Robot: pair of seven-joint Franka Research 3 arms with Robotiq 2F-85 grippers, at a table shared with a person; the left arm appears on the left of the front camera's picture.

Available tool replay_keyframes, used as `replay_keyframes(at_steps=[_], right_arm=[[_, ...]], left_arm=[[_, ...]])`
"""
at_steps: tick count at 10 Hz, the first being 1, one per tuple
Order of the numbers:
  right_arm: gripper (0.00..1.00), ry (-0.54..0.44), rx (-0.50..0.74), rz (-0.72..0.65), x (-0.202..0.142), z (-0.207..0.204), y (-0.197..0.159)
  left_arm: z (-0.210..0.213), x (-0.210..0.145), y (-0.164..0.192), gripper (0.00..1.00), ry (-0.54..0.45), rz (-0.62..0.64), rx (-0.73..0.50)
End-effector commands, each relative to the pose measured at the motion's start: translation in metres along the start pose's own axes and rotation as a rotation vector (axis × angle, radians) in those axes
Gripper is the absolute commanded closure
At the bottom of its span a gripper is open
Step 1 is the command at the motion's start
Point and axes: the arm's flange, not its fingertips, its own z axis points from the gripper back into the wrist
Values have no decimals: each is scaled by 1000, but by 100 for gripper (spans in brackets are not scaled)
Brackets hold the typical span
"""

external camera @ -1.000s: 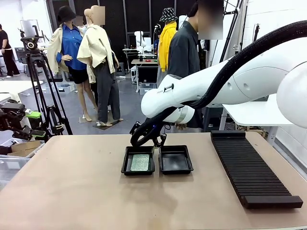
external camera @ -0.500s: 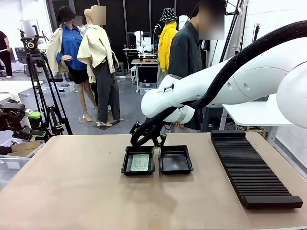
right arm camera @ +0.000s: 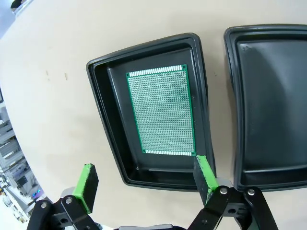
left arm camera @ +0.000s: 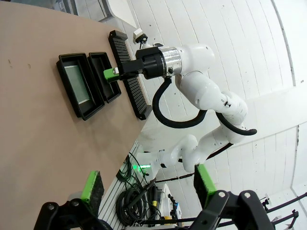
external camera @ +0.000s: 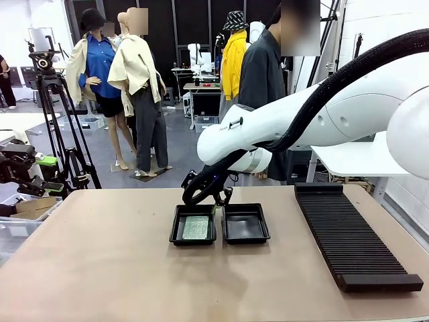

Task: Inspect and transfer BCBs to ESD trays.
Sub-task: Pick up the Blank PCB from the PCB Rack and place it in the left ESD tray, then pick up the ESD tray and place it on the left side of the table.

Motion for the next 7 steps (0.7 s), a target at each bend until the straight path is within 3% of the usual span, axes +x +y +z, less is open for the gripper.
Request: replay_keyframes(at_steps=[1, 7], right_arm=[[0, 3, 6, -7, 0, 0, 0], [0, 3, 6, -7, 0, 0, 0]], left_arm=[[1, 0, 0, 0, -11, -2, 6], [1, 0, 0, 0, -11, -2, 6]])
